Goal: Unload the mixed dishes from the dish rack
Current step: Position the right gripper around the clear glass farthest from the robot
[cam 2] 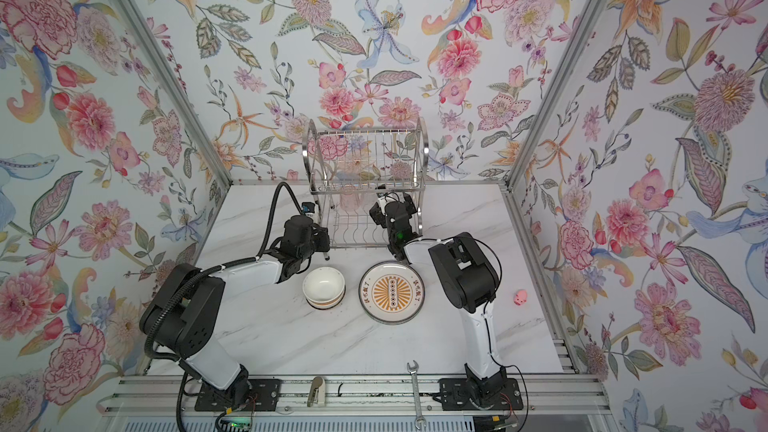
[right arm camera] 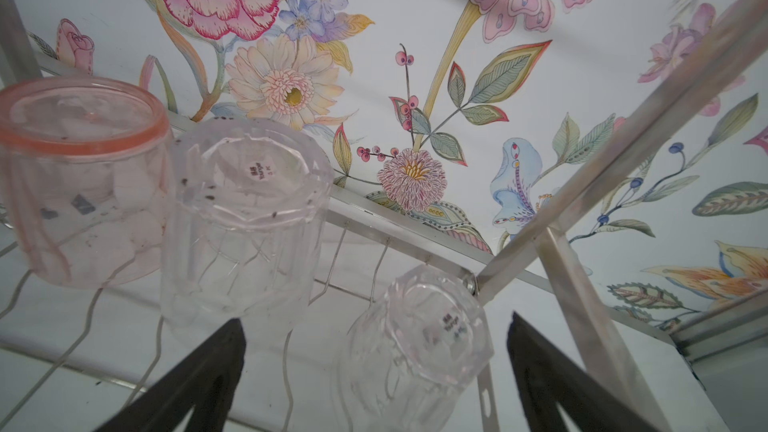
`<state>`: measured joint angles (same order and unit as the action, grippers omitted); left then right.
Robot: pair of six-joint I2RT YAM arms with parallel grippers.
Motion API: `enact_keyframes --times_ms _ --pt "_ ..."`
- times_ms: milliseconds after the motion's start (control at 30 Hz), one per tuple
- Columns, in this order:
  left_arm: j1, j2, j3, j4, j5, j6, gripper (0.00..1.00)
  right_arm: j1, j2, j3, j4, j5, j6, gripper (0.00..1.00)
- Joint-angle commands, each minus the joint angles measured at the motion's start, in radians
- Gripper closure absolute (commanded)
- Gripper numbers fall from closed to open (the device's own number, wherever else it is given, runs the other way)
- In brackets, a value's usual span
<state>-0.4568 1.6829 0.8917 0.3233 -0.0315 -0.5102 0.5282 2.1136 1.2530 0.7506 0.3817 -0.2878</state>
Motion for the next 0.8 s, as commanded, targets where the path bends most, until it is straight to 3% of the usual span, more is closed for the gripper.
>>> enact_keyframes --times_ms 0,200,767 --pt "-0.002 -0.016 -0.002 0.015 0.066 -0.06 0.87 -0.036 0.026 0.04 -0.03 -0.023 0.026 0.01" --pt "-0.002 -0.017 -0.002 0.01 0.068 -0.062 0.87 -0.062 0.051 0.11 -0.133 -0.09 0.112 0.01" --pt "-0.002 -0.047 -0.013 -0.021 0.065 -0.057 0.89 -0.091 0.138 0.231 -0.241 -0.111 0.198 0.05"
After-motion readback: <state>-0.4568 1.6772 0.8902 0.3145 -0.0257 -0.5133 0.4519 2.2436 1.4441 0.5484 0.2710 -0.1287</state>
